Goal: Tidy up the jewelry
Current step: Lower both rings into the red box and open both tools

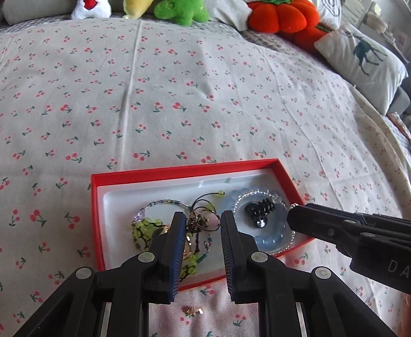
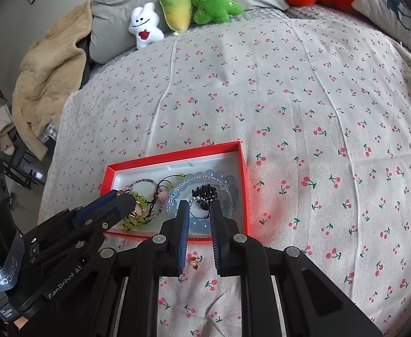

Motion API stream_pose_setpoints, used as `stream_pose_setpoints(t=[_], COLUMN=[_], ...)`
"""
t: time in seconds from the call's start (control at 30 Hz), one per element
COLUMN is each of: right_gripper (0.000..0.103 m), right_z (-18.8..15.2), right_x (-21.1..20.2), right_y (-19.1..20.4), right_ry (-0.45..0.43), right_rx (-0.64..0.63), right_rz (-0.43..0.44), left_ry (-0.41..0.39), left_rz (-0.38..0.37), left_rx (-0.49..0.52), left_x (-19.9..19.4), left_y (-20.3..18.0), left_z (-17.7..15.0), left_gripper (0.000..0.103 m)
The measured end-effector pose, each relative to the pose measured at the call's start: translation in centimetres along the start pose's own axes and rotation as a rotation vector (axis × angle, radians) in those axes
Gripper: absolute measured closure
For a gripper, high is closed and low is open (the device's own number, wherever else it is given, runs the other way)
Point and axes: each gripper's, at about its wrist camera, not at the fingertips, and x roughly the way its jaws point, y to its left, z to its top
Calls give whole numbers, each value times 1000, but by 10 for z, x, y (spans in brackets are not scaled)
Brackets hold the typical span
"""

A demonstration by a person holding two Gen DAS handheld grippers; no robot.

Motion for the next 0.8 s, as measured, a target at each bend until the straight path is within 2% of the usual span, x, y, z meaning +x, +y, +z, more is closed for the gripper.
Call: stream_pose_setpoints(t=[0.17,0.3,0.7,0.8], right_gripper=[87,87,87,87], right_z=[2,2,5,5], right_x=[7,9,17,20], right_y=[-9,-11,-2,2], right_ry=[16,26,42,49], right_rx=[2,-2,-6,-9], right_rz=[-14,-14,2,3], left_ry=[24,45,-2,10], left_rz=[16,27,58,71], left_rx=[76,76,71,57], left_x=[13,19,-13,-21], left_y=[-17,-17,-10,-4], left_z=[-4,-6,-9,-16], left_gripper=[83,83,62,62])
